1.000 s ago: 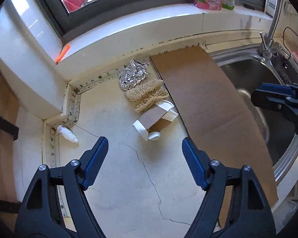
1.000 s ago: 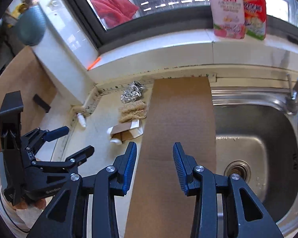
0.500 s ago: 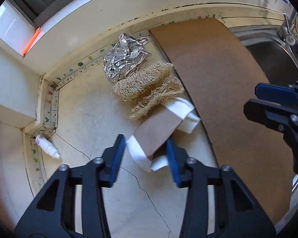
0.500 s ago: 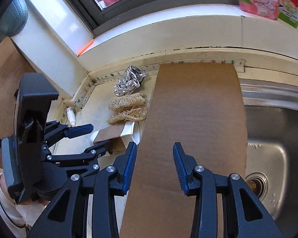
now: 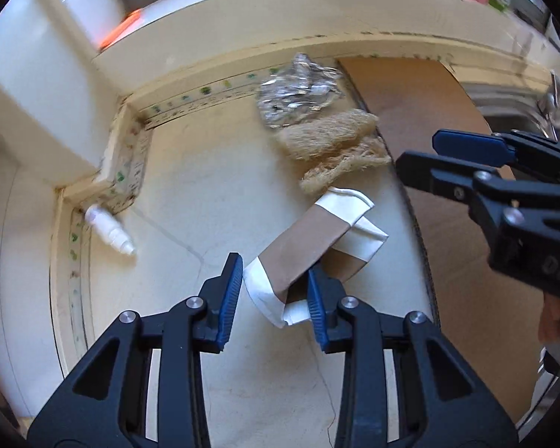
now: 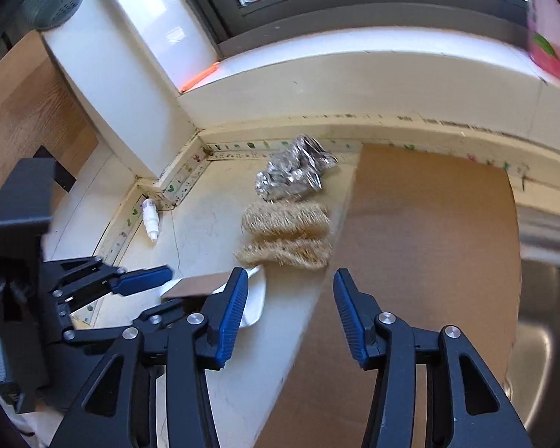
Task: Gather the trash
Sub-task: 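Grasp the white paper cup sleeve with the left tool while the right tool grasps the loofah sponge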
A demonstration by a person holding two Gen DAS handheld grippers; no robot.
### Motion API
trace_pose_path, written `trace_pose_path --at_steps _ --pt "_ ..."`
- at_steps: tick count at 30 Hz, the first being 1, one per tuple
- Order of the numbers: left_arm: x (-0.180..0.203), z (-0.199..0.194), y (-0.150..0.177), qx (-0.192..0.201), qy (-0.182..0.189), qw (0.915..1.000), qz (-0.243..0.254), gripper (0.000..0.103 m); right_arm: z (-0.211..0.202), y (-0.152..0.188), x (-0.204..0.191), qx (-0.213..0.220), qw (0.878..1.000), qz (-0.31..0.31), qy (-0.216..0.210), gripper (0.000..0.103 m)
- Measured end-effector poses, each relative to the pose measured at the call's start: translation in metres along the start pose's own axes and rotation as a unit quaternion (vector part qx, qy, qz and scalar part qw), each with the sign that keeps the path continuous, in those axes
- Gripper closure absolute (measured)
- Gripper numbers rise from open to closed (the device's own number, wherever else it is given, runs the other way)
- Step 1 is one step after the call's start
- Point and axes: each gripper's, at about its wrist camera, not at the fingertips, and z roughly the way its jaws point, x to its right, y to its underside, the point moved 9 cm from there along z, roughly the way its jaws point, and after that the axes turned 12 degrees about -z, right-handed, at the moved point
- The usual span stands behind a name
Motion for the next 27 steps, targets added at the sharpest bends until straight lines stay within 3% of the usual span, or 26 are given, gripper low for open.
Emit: trace_pose_path --at_steps 6,10,20,21,22,23,27 --pt "-0.052 -0.016 0.000 0.019 -0.041 0.9944 -0.096 0.073 0.022 -0.028 -0.002 0.015 1.000 -0.010 0.010 0.042" --pt "-0.073 -0.024 0.000 0.035 -0.066 0.9889 -0.128 0.073 0.041 -0.041 -0.001 0.014 1.000 0.001 -0.010 0.040" --pt "-0.096 -0.017 0.015 0.024 -0.064 0.9821 -0.176 0.073 0.081 -0.027 -0.026 -0.038 0.998 -0.040 -0.040 0.041" --pt "-0.098 -0.016 0.017 0.023 -0.064 0.9818 -0.177 0.073 0.083 -0.025 -0.028 -0.040 0.998 -0.042 -0.039 0.043" --pt "-0.098 -0.017 0.018 0.022 -0.064 0.9816 -0.179 0.073 0.083 -0.023 -0.030 -0.042 0.997 -0.044 -0.039 0.055" --pt "-0.098 -0.018 0.020 0.023 -0.063 0.9814 -0.180 0.073 0.084 -0.020 -0.032 -0.045 0.997 -0.047 -0.039 0.060" --pt "-0.098 -0.024 0.024 0.027 -0.060 0.9809 -0.183 0.073 0.074 -0.012 -0.041 -0.044 0.997 -0.054 -0.033 0.066"
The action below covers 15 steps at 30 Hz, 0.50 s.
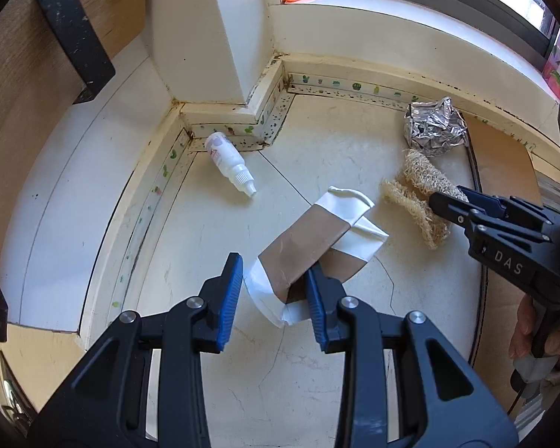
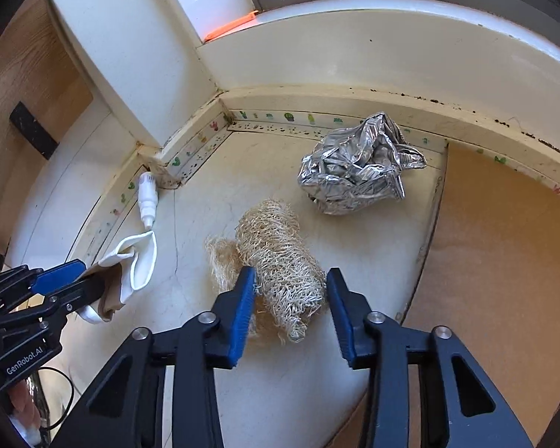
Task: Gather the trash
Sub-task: 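Grasp the white paper cup sleeve with the left tool while the right tool grasps the loofah sponge, then carry the sleeve and loofah down over the bin and open both tools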
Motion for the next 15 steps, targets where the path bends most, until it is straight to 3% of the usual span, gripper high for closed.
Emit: trace_pose_path --at_steps 15 --pt "-0.019 -0.068 0.051 0.019 0.035 0.9992 0.003 0.073 -0.118 0.032 -0.061 0.053 0.998 -0.023 0.037 0.069"
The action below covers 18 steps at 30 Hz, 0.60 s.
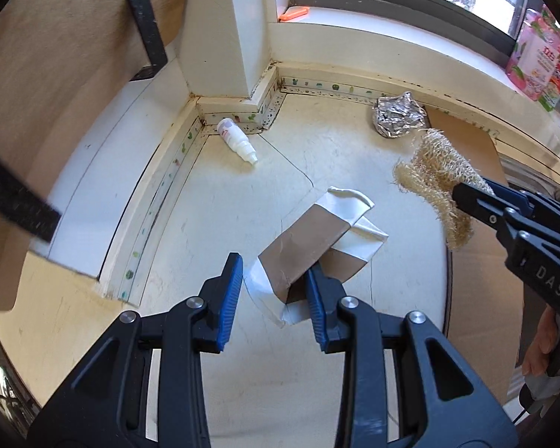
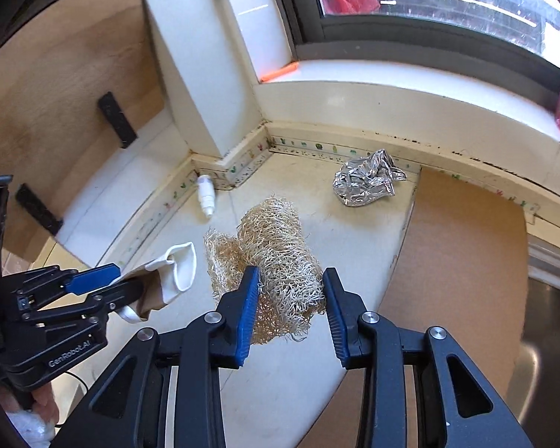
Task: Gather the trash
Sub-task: 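Carry the sleeve and loofah down over the bin and open both tools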
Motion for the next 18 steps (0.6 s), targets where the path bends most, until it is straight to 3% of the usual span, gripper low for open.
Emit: trace_pose_path --at_steps 7,18 --pt "-0.019 -0.049 0.040 0.014 0.028 0.9995 0.011 0.073 -0.074 0.023 -0.039 0.033 0.999 -0.002 0.022 0.069" --pt "-0.057 -0.121 0.128 0.031 0.073 0.9963 0.033 0.073 -0.185 0.104 -0.120 0.067 0.995 0.013 0.075 0.069"
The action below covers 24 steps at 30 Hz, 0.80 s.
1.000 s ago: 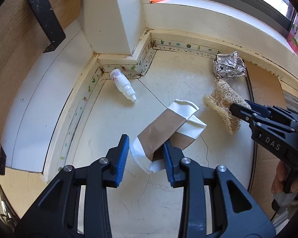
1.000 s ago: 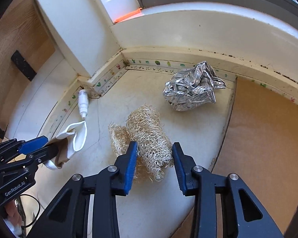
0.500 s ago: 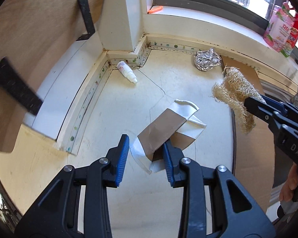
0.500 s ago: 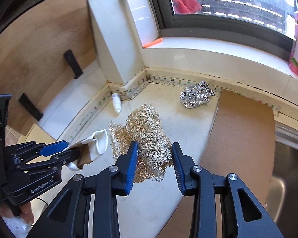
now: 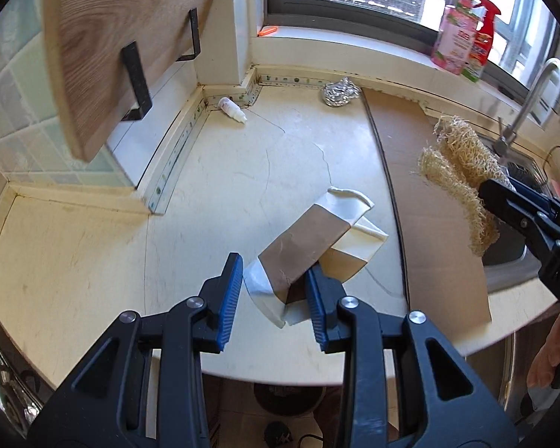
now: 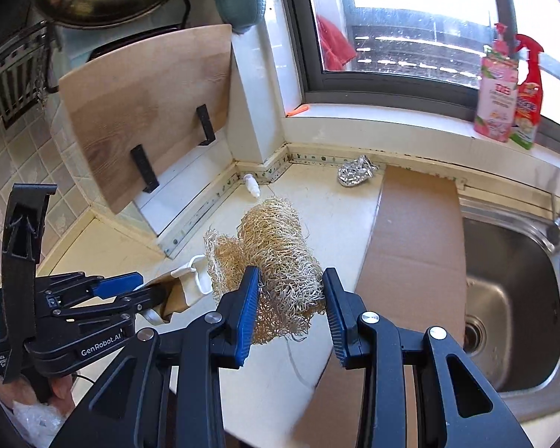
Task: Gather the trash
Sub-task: 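Carry the sleeve and loofah down over the bin and open both tools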
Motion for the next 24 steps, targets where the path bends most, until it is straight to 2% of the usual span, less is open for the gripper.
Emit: trace_pose_path --at_steps 6,14,18,24 --pt "-0.013 -0.037 0.054 0.000 0.025 0.9996 0.012 0.073 -0.060 0.049 -0.050 0.001 1.000 0.006 0.028 0.069" --pt "-0.029 -0.069 0.122 -0.006 0.045 0.9985 0.033 0.073 -0.115 0.112 -0.112 -0.009 0.999 0.016 0.050 0.069" --pt "-0.036 -0.075 0.151 -0.015 0.047 0.9981 0.038 0.073 -0.131 0.146 -0.139 -0.023 0.998 0.019 0.052 0.069" --pt "-0.042 -0.063 0.198 -0.052 0.047 0.9966 0.042 0.073 -0.131 0.193 -0.161 -0.062 0.996 0.035 0.050 0.069"
